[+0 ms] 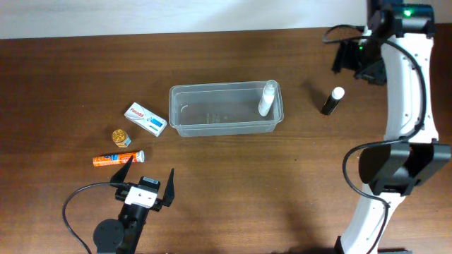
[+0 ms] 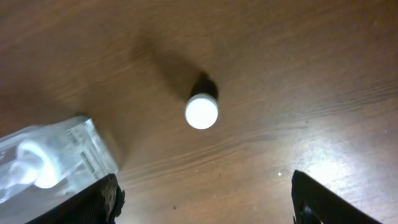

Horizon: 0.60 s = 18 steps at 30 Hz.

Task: Pack container
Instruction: 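Open right gripper, withdraw, and move over dark brown bottle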

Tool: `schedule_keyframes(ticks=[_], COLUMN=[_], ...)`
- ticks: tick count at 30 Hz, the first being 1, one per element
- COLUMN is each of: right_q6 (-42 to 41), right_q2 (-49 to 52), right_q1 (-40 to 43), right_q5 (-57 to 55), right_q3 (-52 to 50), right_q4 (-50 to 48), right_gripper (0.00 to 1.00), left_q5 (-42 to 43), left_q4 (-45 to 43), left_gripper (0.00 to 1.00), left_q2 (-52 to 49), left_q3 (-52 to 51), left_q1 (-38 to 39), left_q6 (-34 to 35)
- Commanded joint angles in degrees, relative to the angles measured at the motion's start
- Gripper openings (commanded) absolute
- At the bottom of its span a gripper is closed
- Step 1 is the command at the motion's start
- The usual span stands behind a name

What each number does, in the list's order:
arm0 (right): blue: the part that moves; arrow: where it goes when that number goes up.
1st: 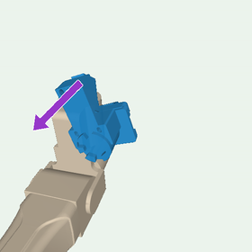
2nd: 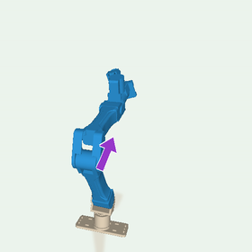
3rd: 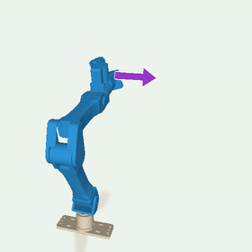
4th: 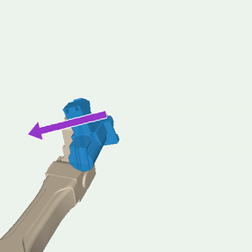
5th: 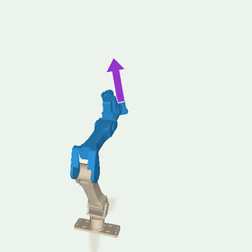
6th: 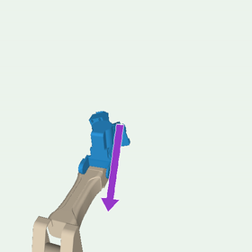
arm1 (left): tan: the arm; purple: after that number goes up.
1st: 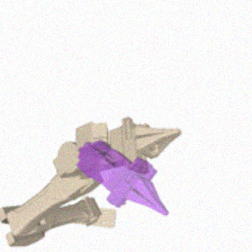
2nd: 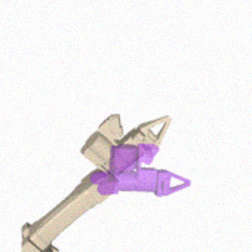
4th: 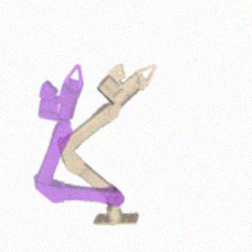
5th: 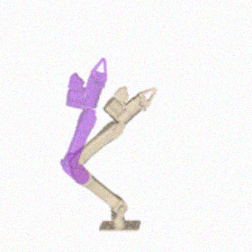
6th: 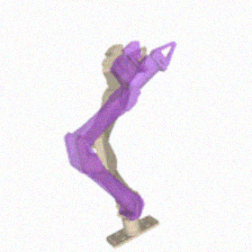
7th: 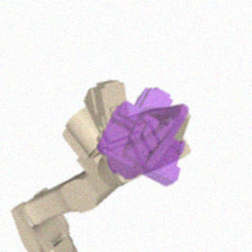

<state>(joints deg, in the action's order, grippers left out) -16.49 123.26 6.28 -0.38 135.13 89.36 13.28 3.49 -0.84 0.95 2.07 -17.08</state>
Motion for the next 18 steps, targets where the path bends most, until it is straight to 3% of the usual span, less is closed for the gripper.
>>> schedule_keyframes(ticks=[1, 14, 18], right_q6=[-0.5, -2.1, -2.1], right_q2=[-0.1, -0.1, 0.0], right_q1=[0.5, 0.5, 0.5], right_q5=[1.5, 1.7, 1.7], right_q3=[-4.9, -23.5, -27.0], right_q4=[-2.4, -18.8, -22.2], right_gripper=[0.80, 0.79, 0.72], left_q5=[-0.2, -0.2, -0.2], left_q4=[0.0, 0.0, 0.0], left_gripper=[1.00, 1.00, 1.00], left_q2=[0.5, 0.5, 0.5], left_q3=[-0.5, -0.5, -0.5], left_q1=[-0.4, -0.4, -0.4], left_q6=[0.1, 0.1, 0.1])
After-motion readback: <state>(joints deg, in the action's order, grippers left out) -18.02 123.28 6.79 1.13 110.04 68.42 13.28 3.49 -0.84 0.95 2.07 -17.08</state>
